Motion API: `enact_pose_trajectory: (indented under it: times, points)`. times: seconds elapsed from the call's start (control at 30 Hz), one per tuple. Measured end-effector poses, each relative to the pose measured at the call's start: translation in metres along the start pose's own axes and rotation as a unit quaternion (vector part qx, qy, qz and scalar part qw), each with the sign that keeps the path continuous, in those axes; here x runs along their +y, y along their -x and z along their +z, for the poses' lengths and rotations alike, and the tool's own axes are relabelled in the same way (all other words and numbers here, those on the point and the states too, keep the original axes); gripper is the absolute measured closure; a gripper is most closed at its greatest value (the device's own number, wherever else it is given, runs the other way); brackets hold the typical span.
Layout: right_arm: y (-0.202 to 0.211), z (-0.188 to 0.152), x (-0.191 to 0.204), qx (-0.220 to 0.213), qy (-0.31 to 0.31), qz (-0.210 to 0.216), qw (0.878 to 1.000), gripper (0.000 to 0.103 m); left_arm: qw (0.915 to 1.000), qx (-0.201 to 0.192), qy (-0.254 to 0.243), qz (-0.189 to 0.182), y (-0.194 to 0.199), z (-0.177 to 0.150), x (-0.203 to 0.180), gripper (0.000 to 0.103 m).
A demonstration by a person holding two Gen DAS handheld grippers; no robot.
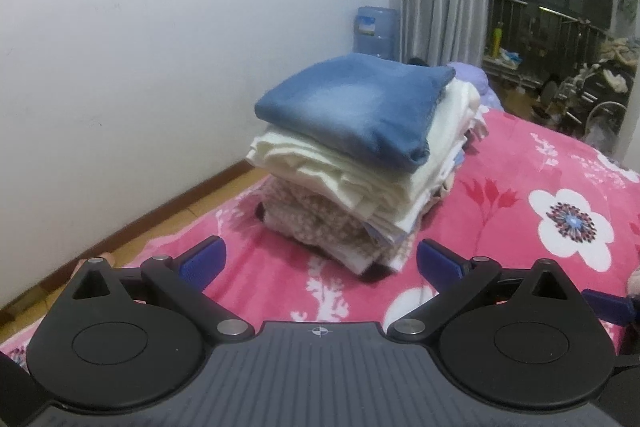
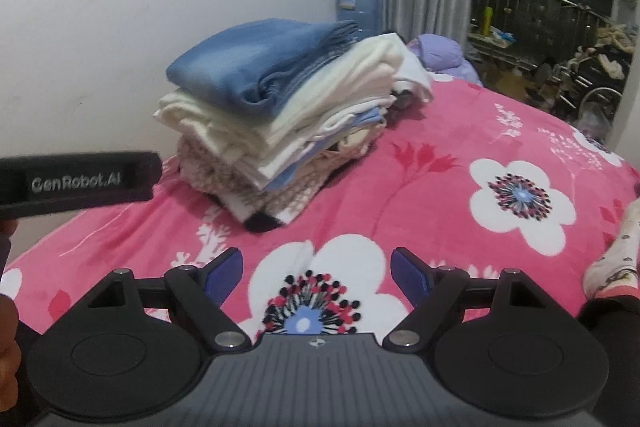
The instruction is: Fold clothes
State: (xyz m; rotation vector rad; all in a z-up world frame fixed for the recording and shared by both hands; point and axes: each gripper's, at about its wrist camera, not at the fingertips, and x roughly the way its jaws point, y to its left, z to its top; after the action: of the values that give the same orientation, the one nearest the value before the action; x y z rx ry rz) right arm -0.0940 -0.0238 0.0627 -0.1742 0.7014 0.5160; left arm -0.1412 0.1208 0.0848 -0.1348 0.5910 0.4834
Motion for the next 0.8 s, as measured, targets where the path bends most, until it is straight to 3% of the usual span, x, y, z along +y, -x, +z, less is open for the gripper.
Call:
enact_pose_trajectory:
  times: [0.8]
  points:
    - [-0.002,0.005,0.015,-0.005,0.02,0.014,1.0,0.019,0.9997,-0.003,0.002,0.024,0.002,0.006,0.009,0.001]
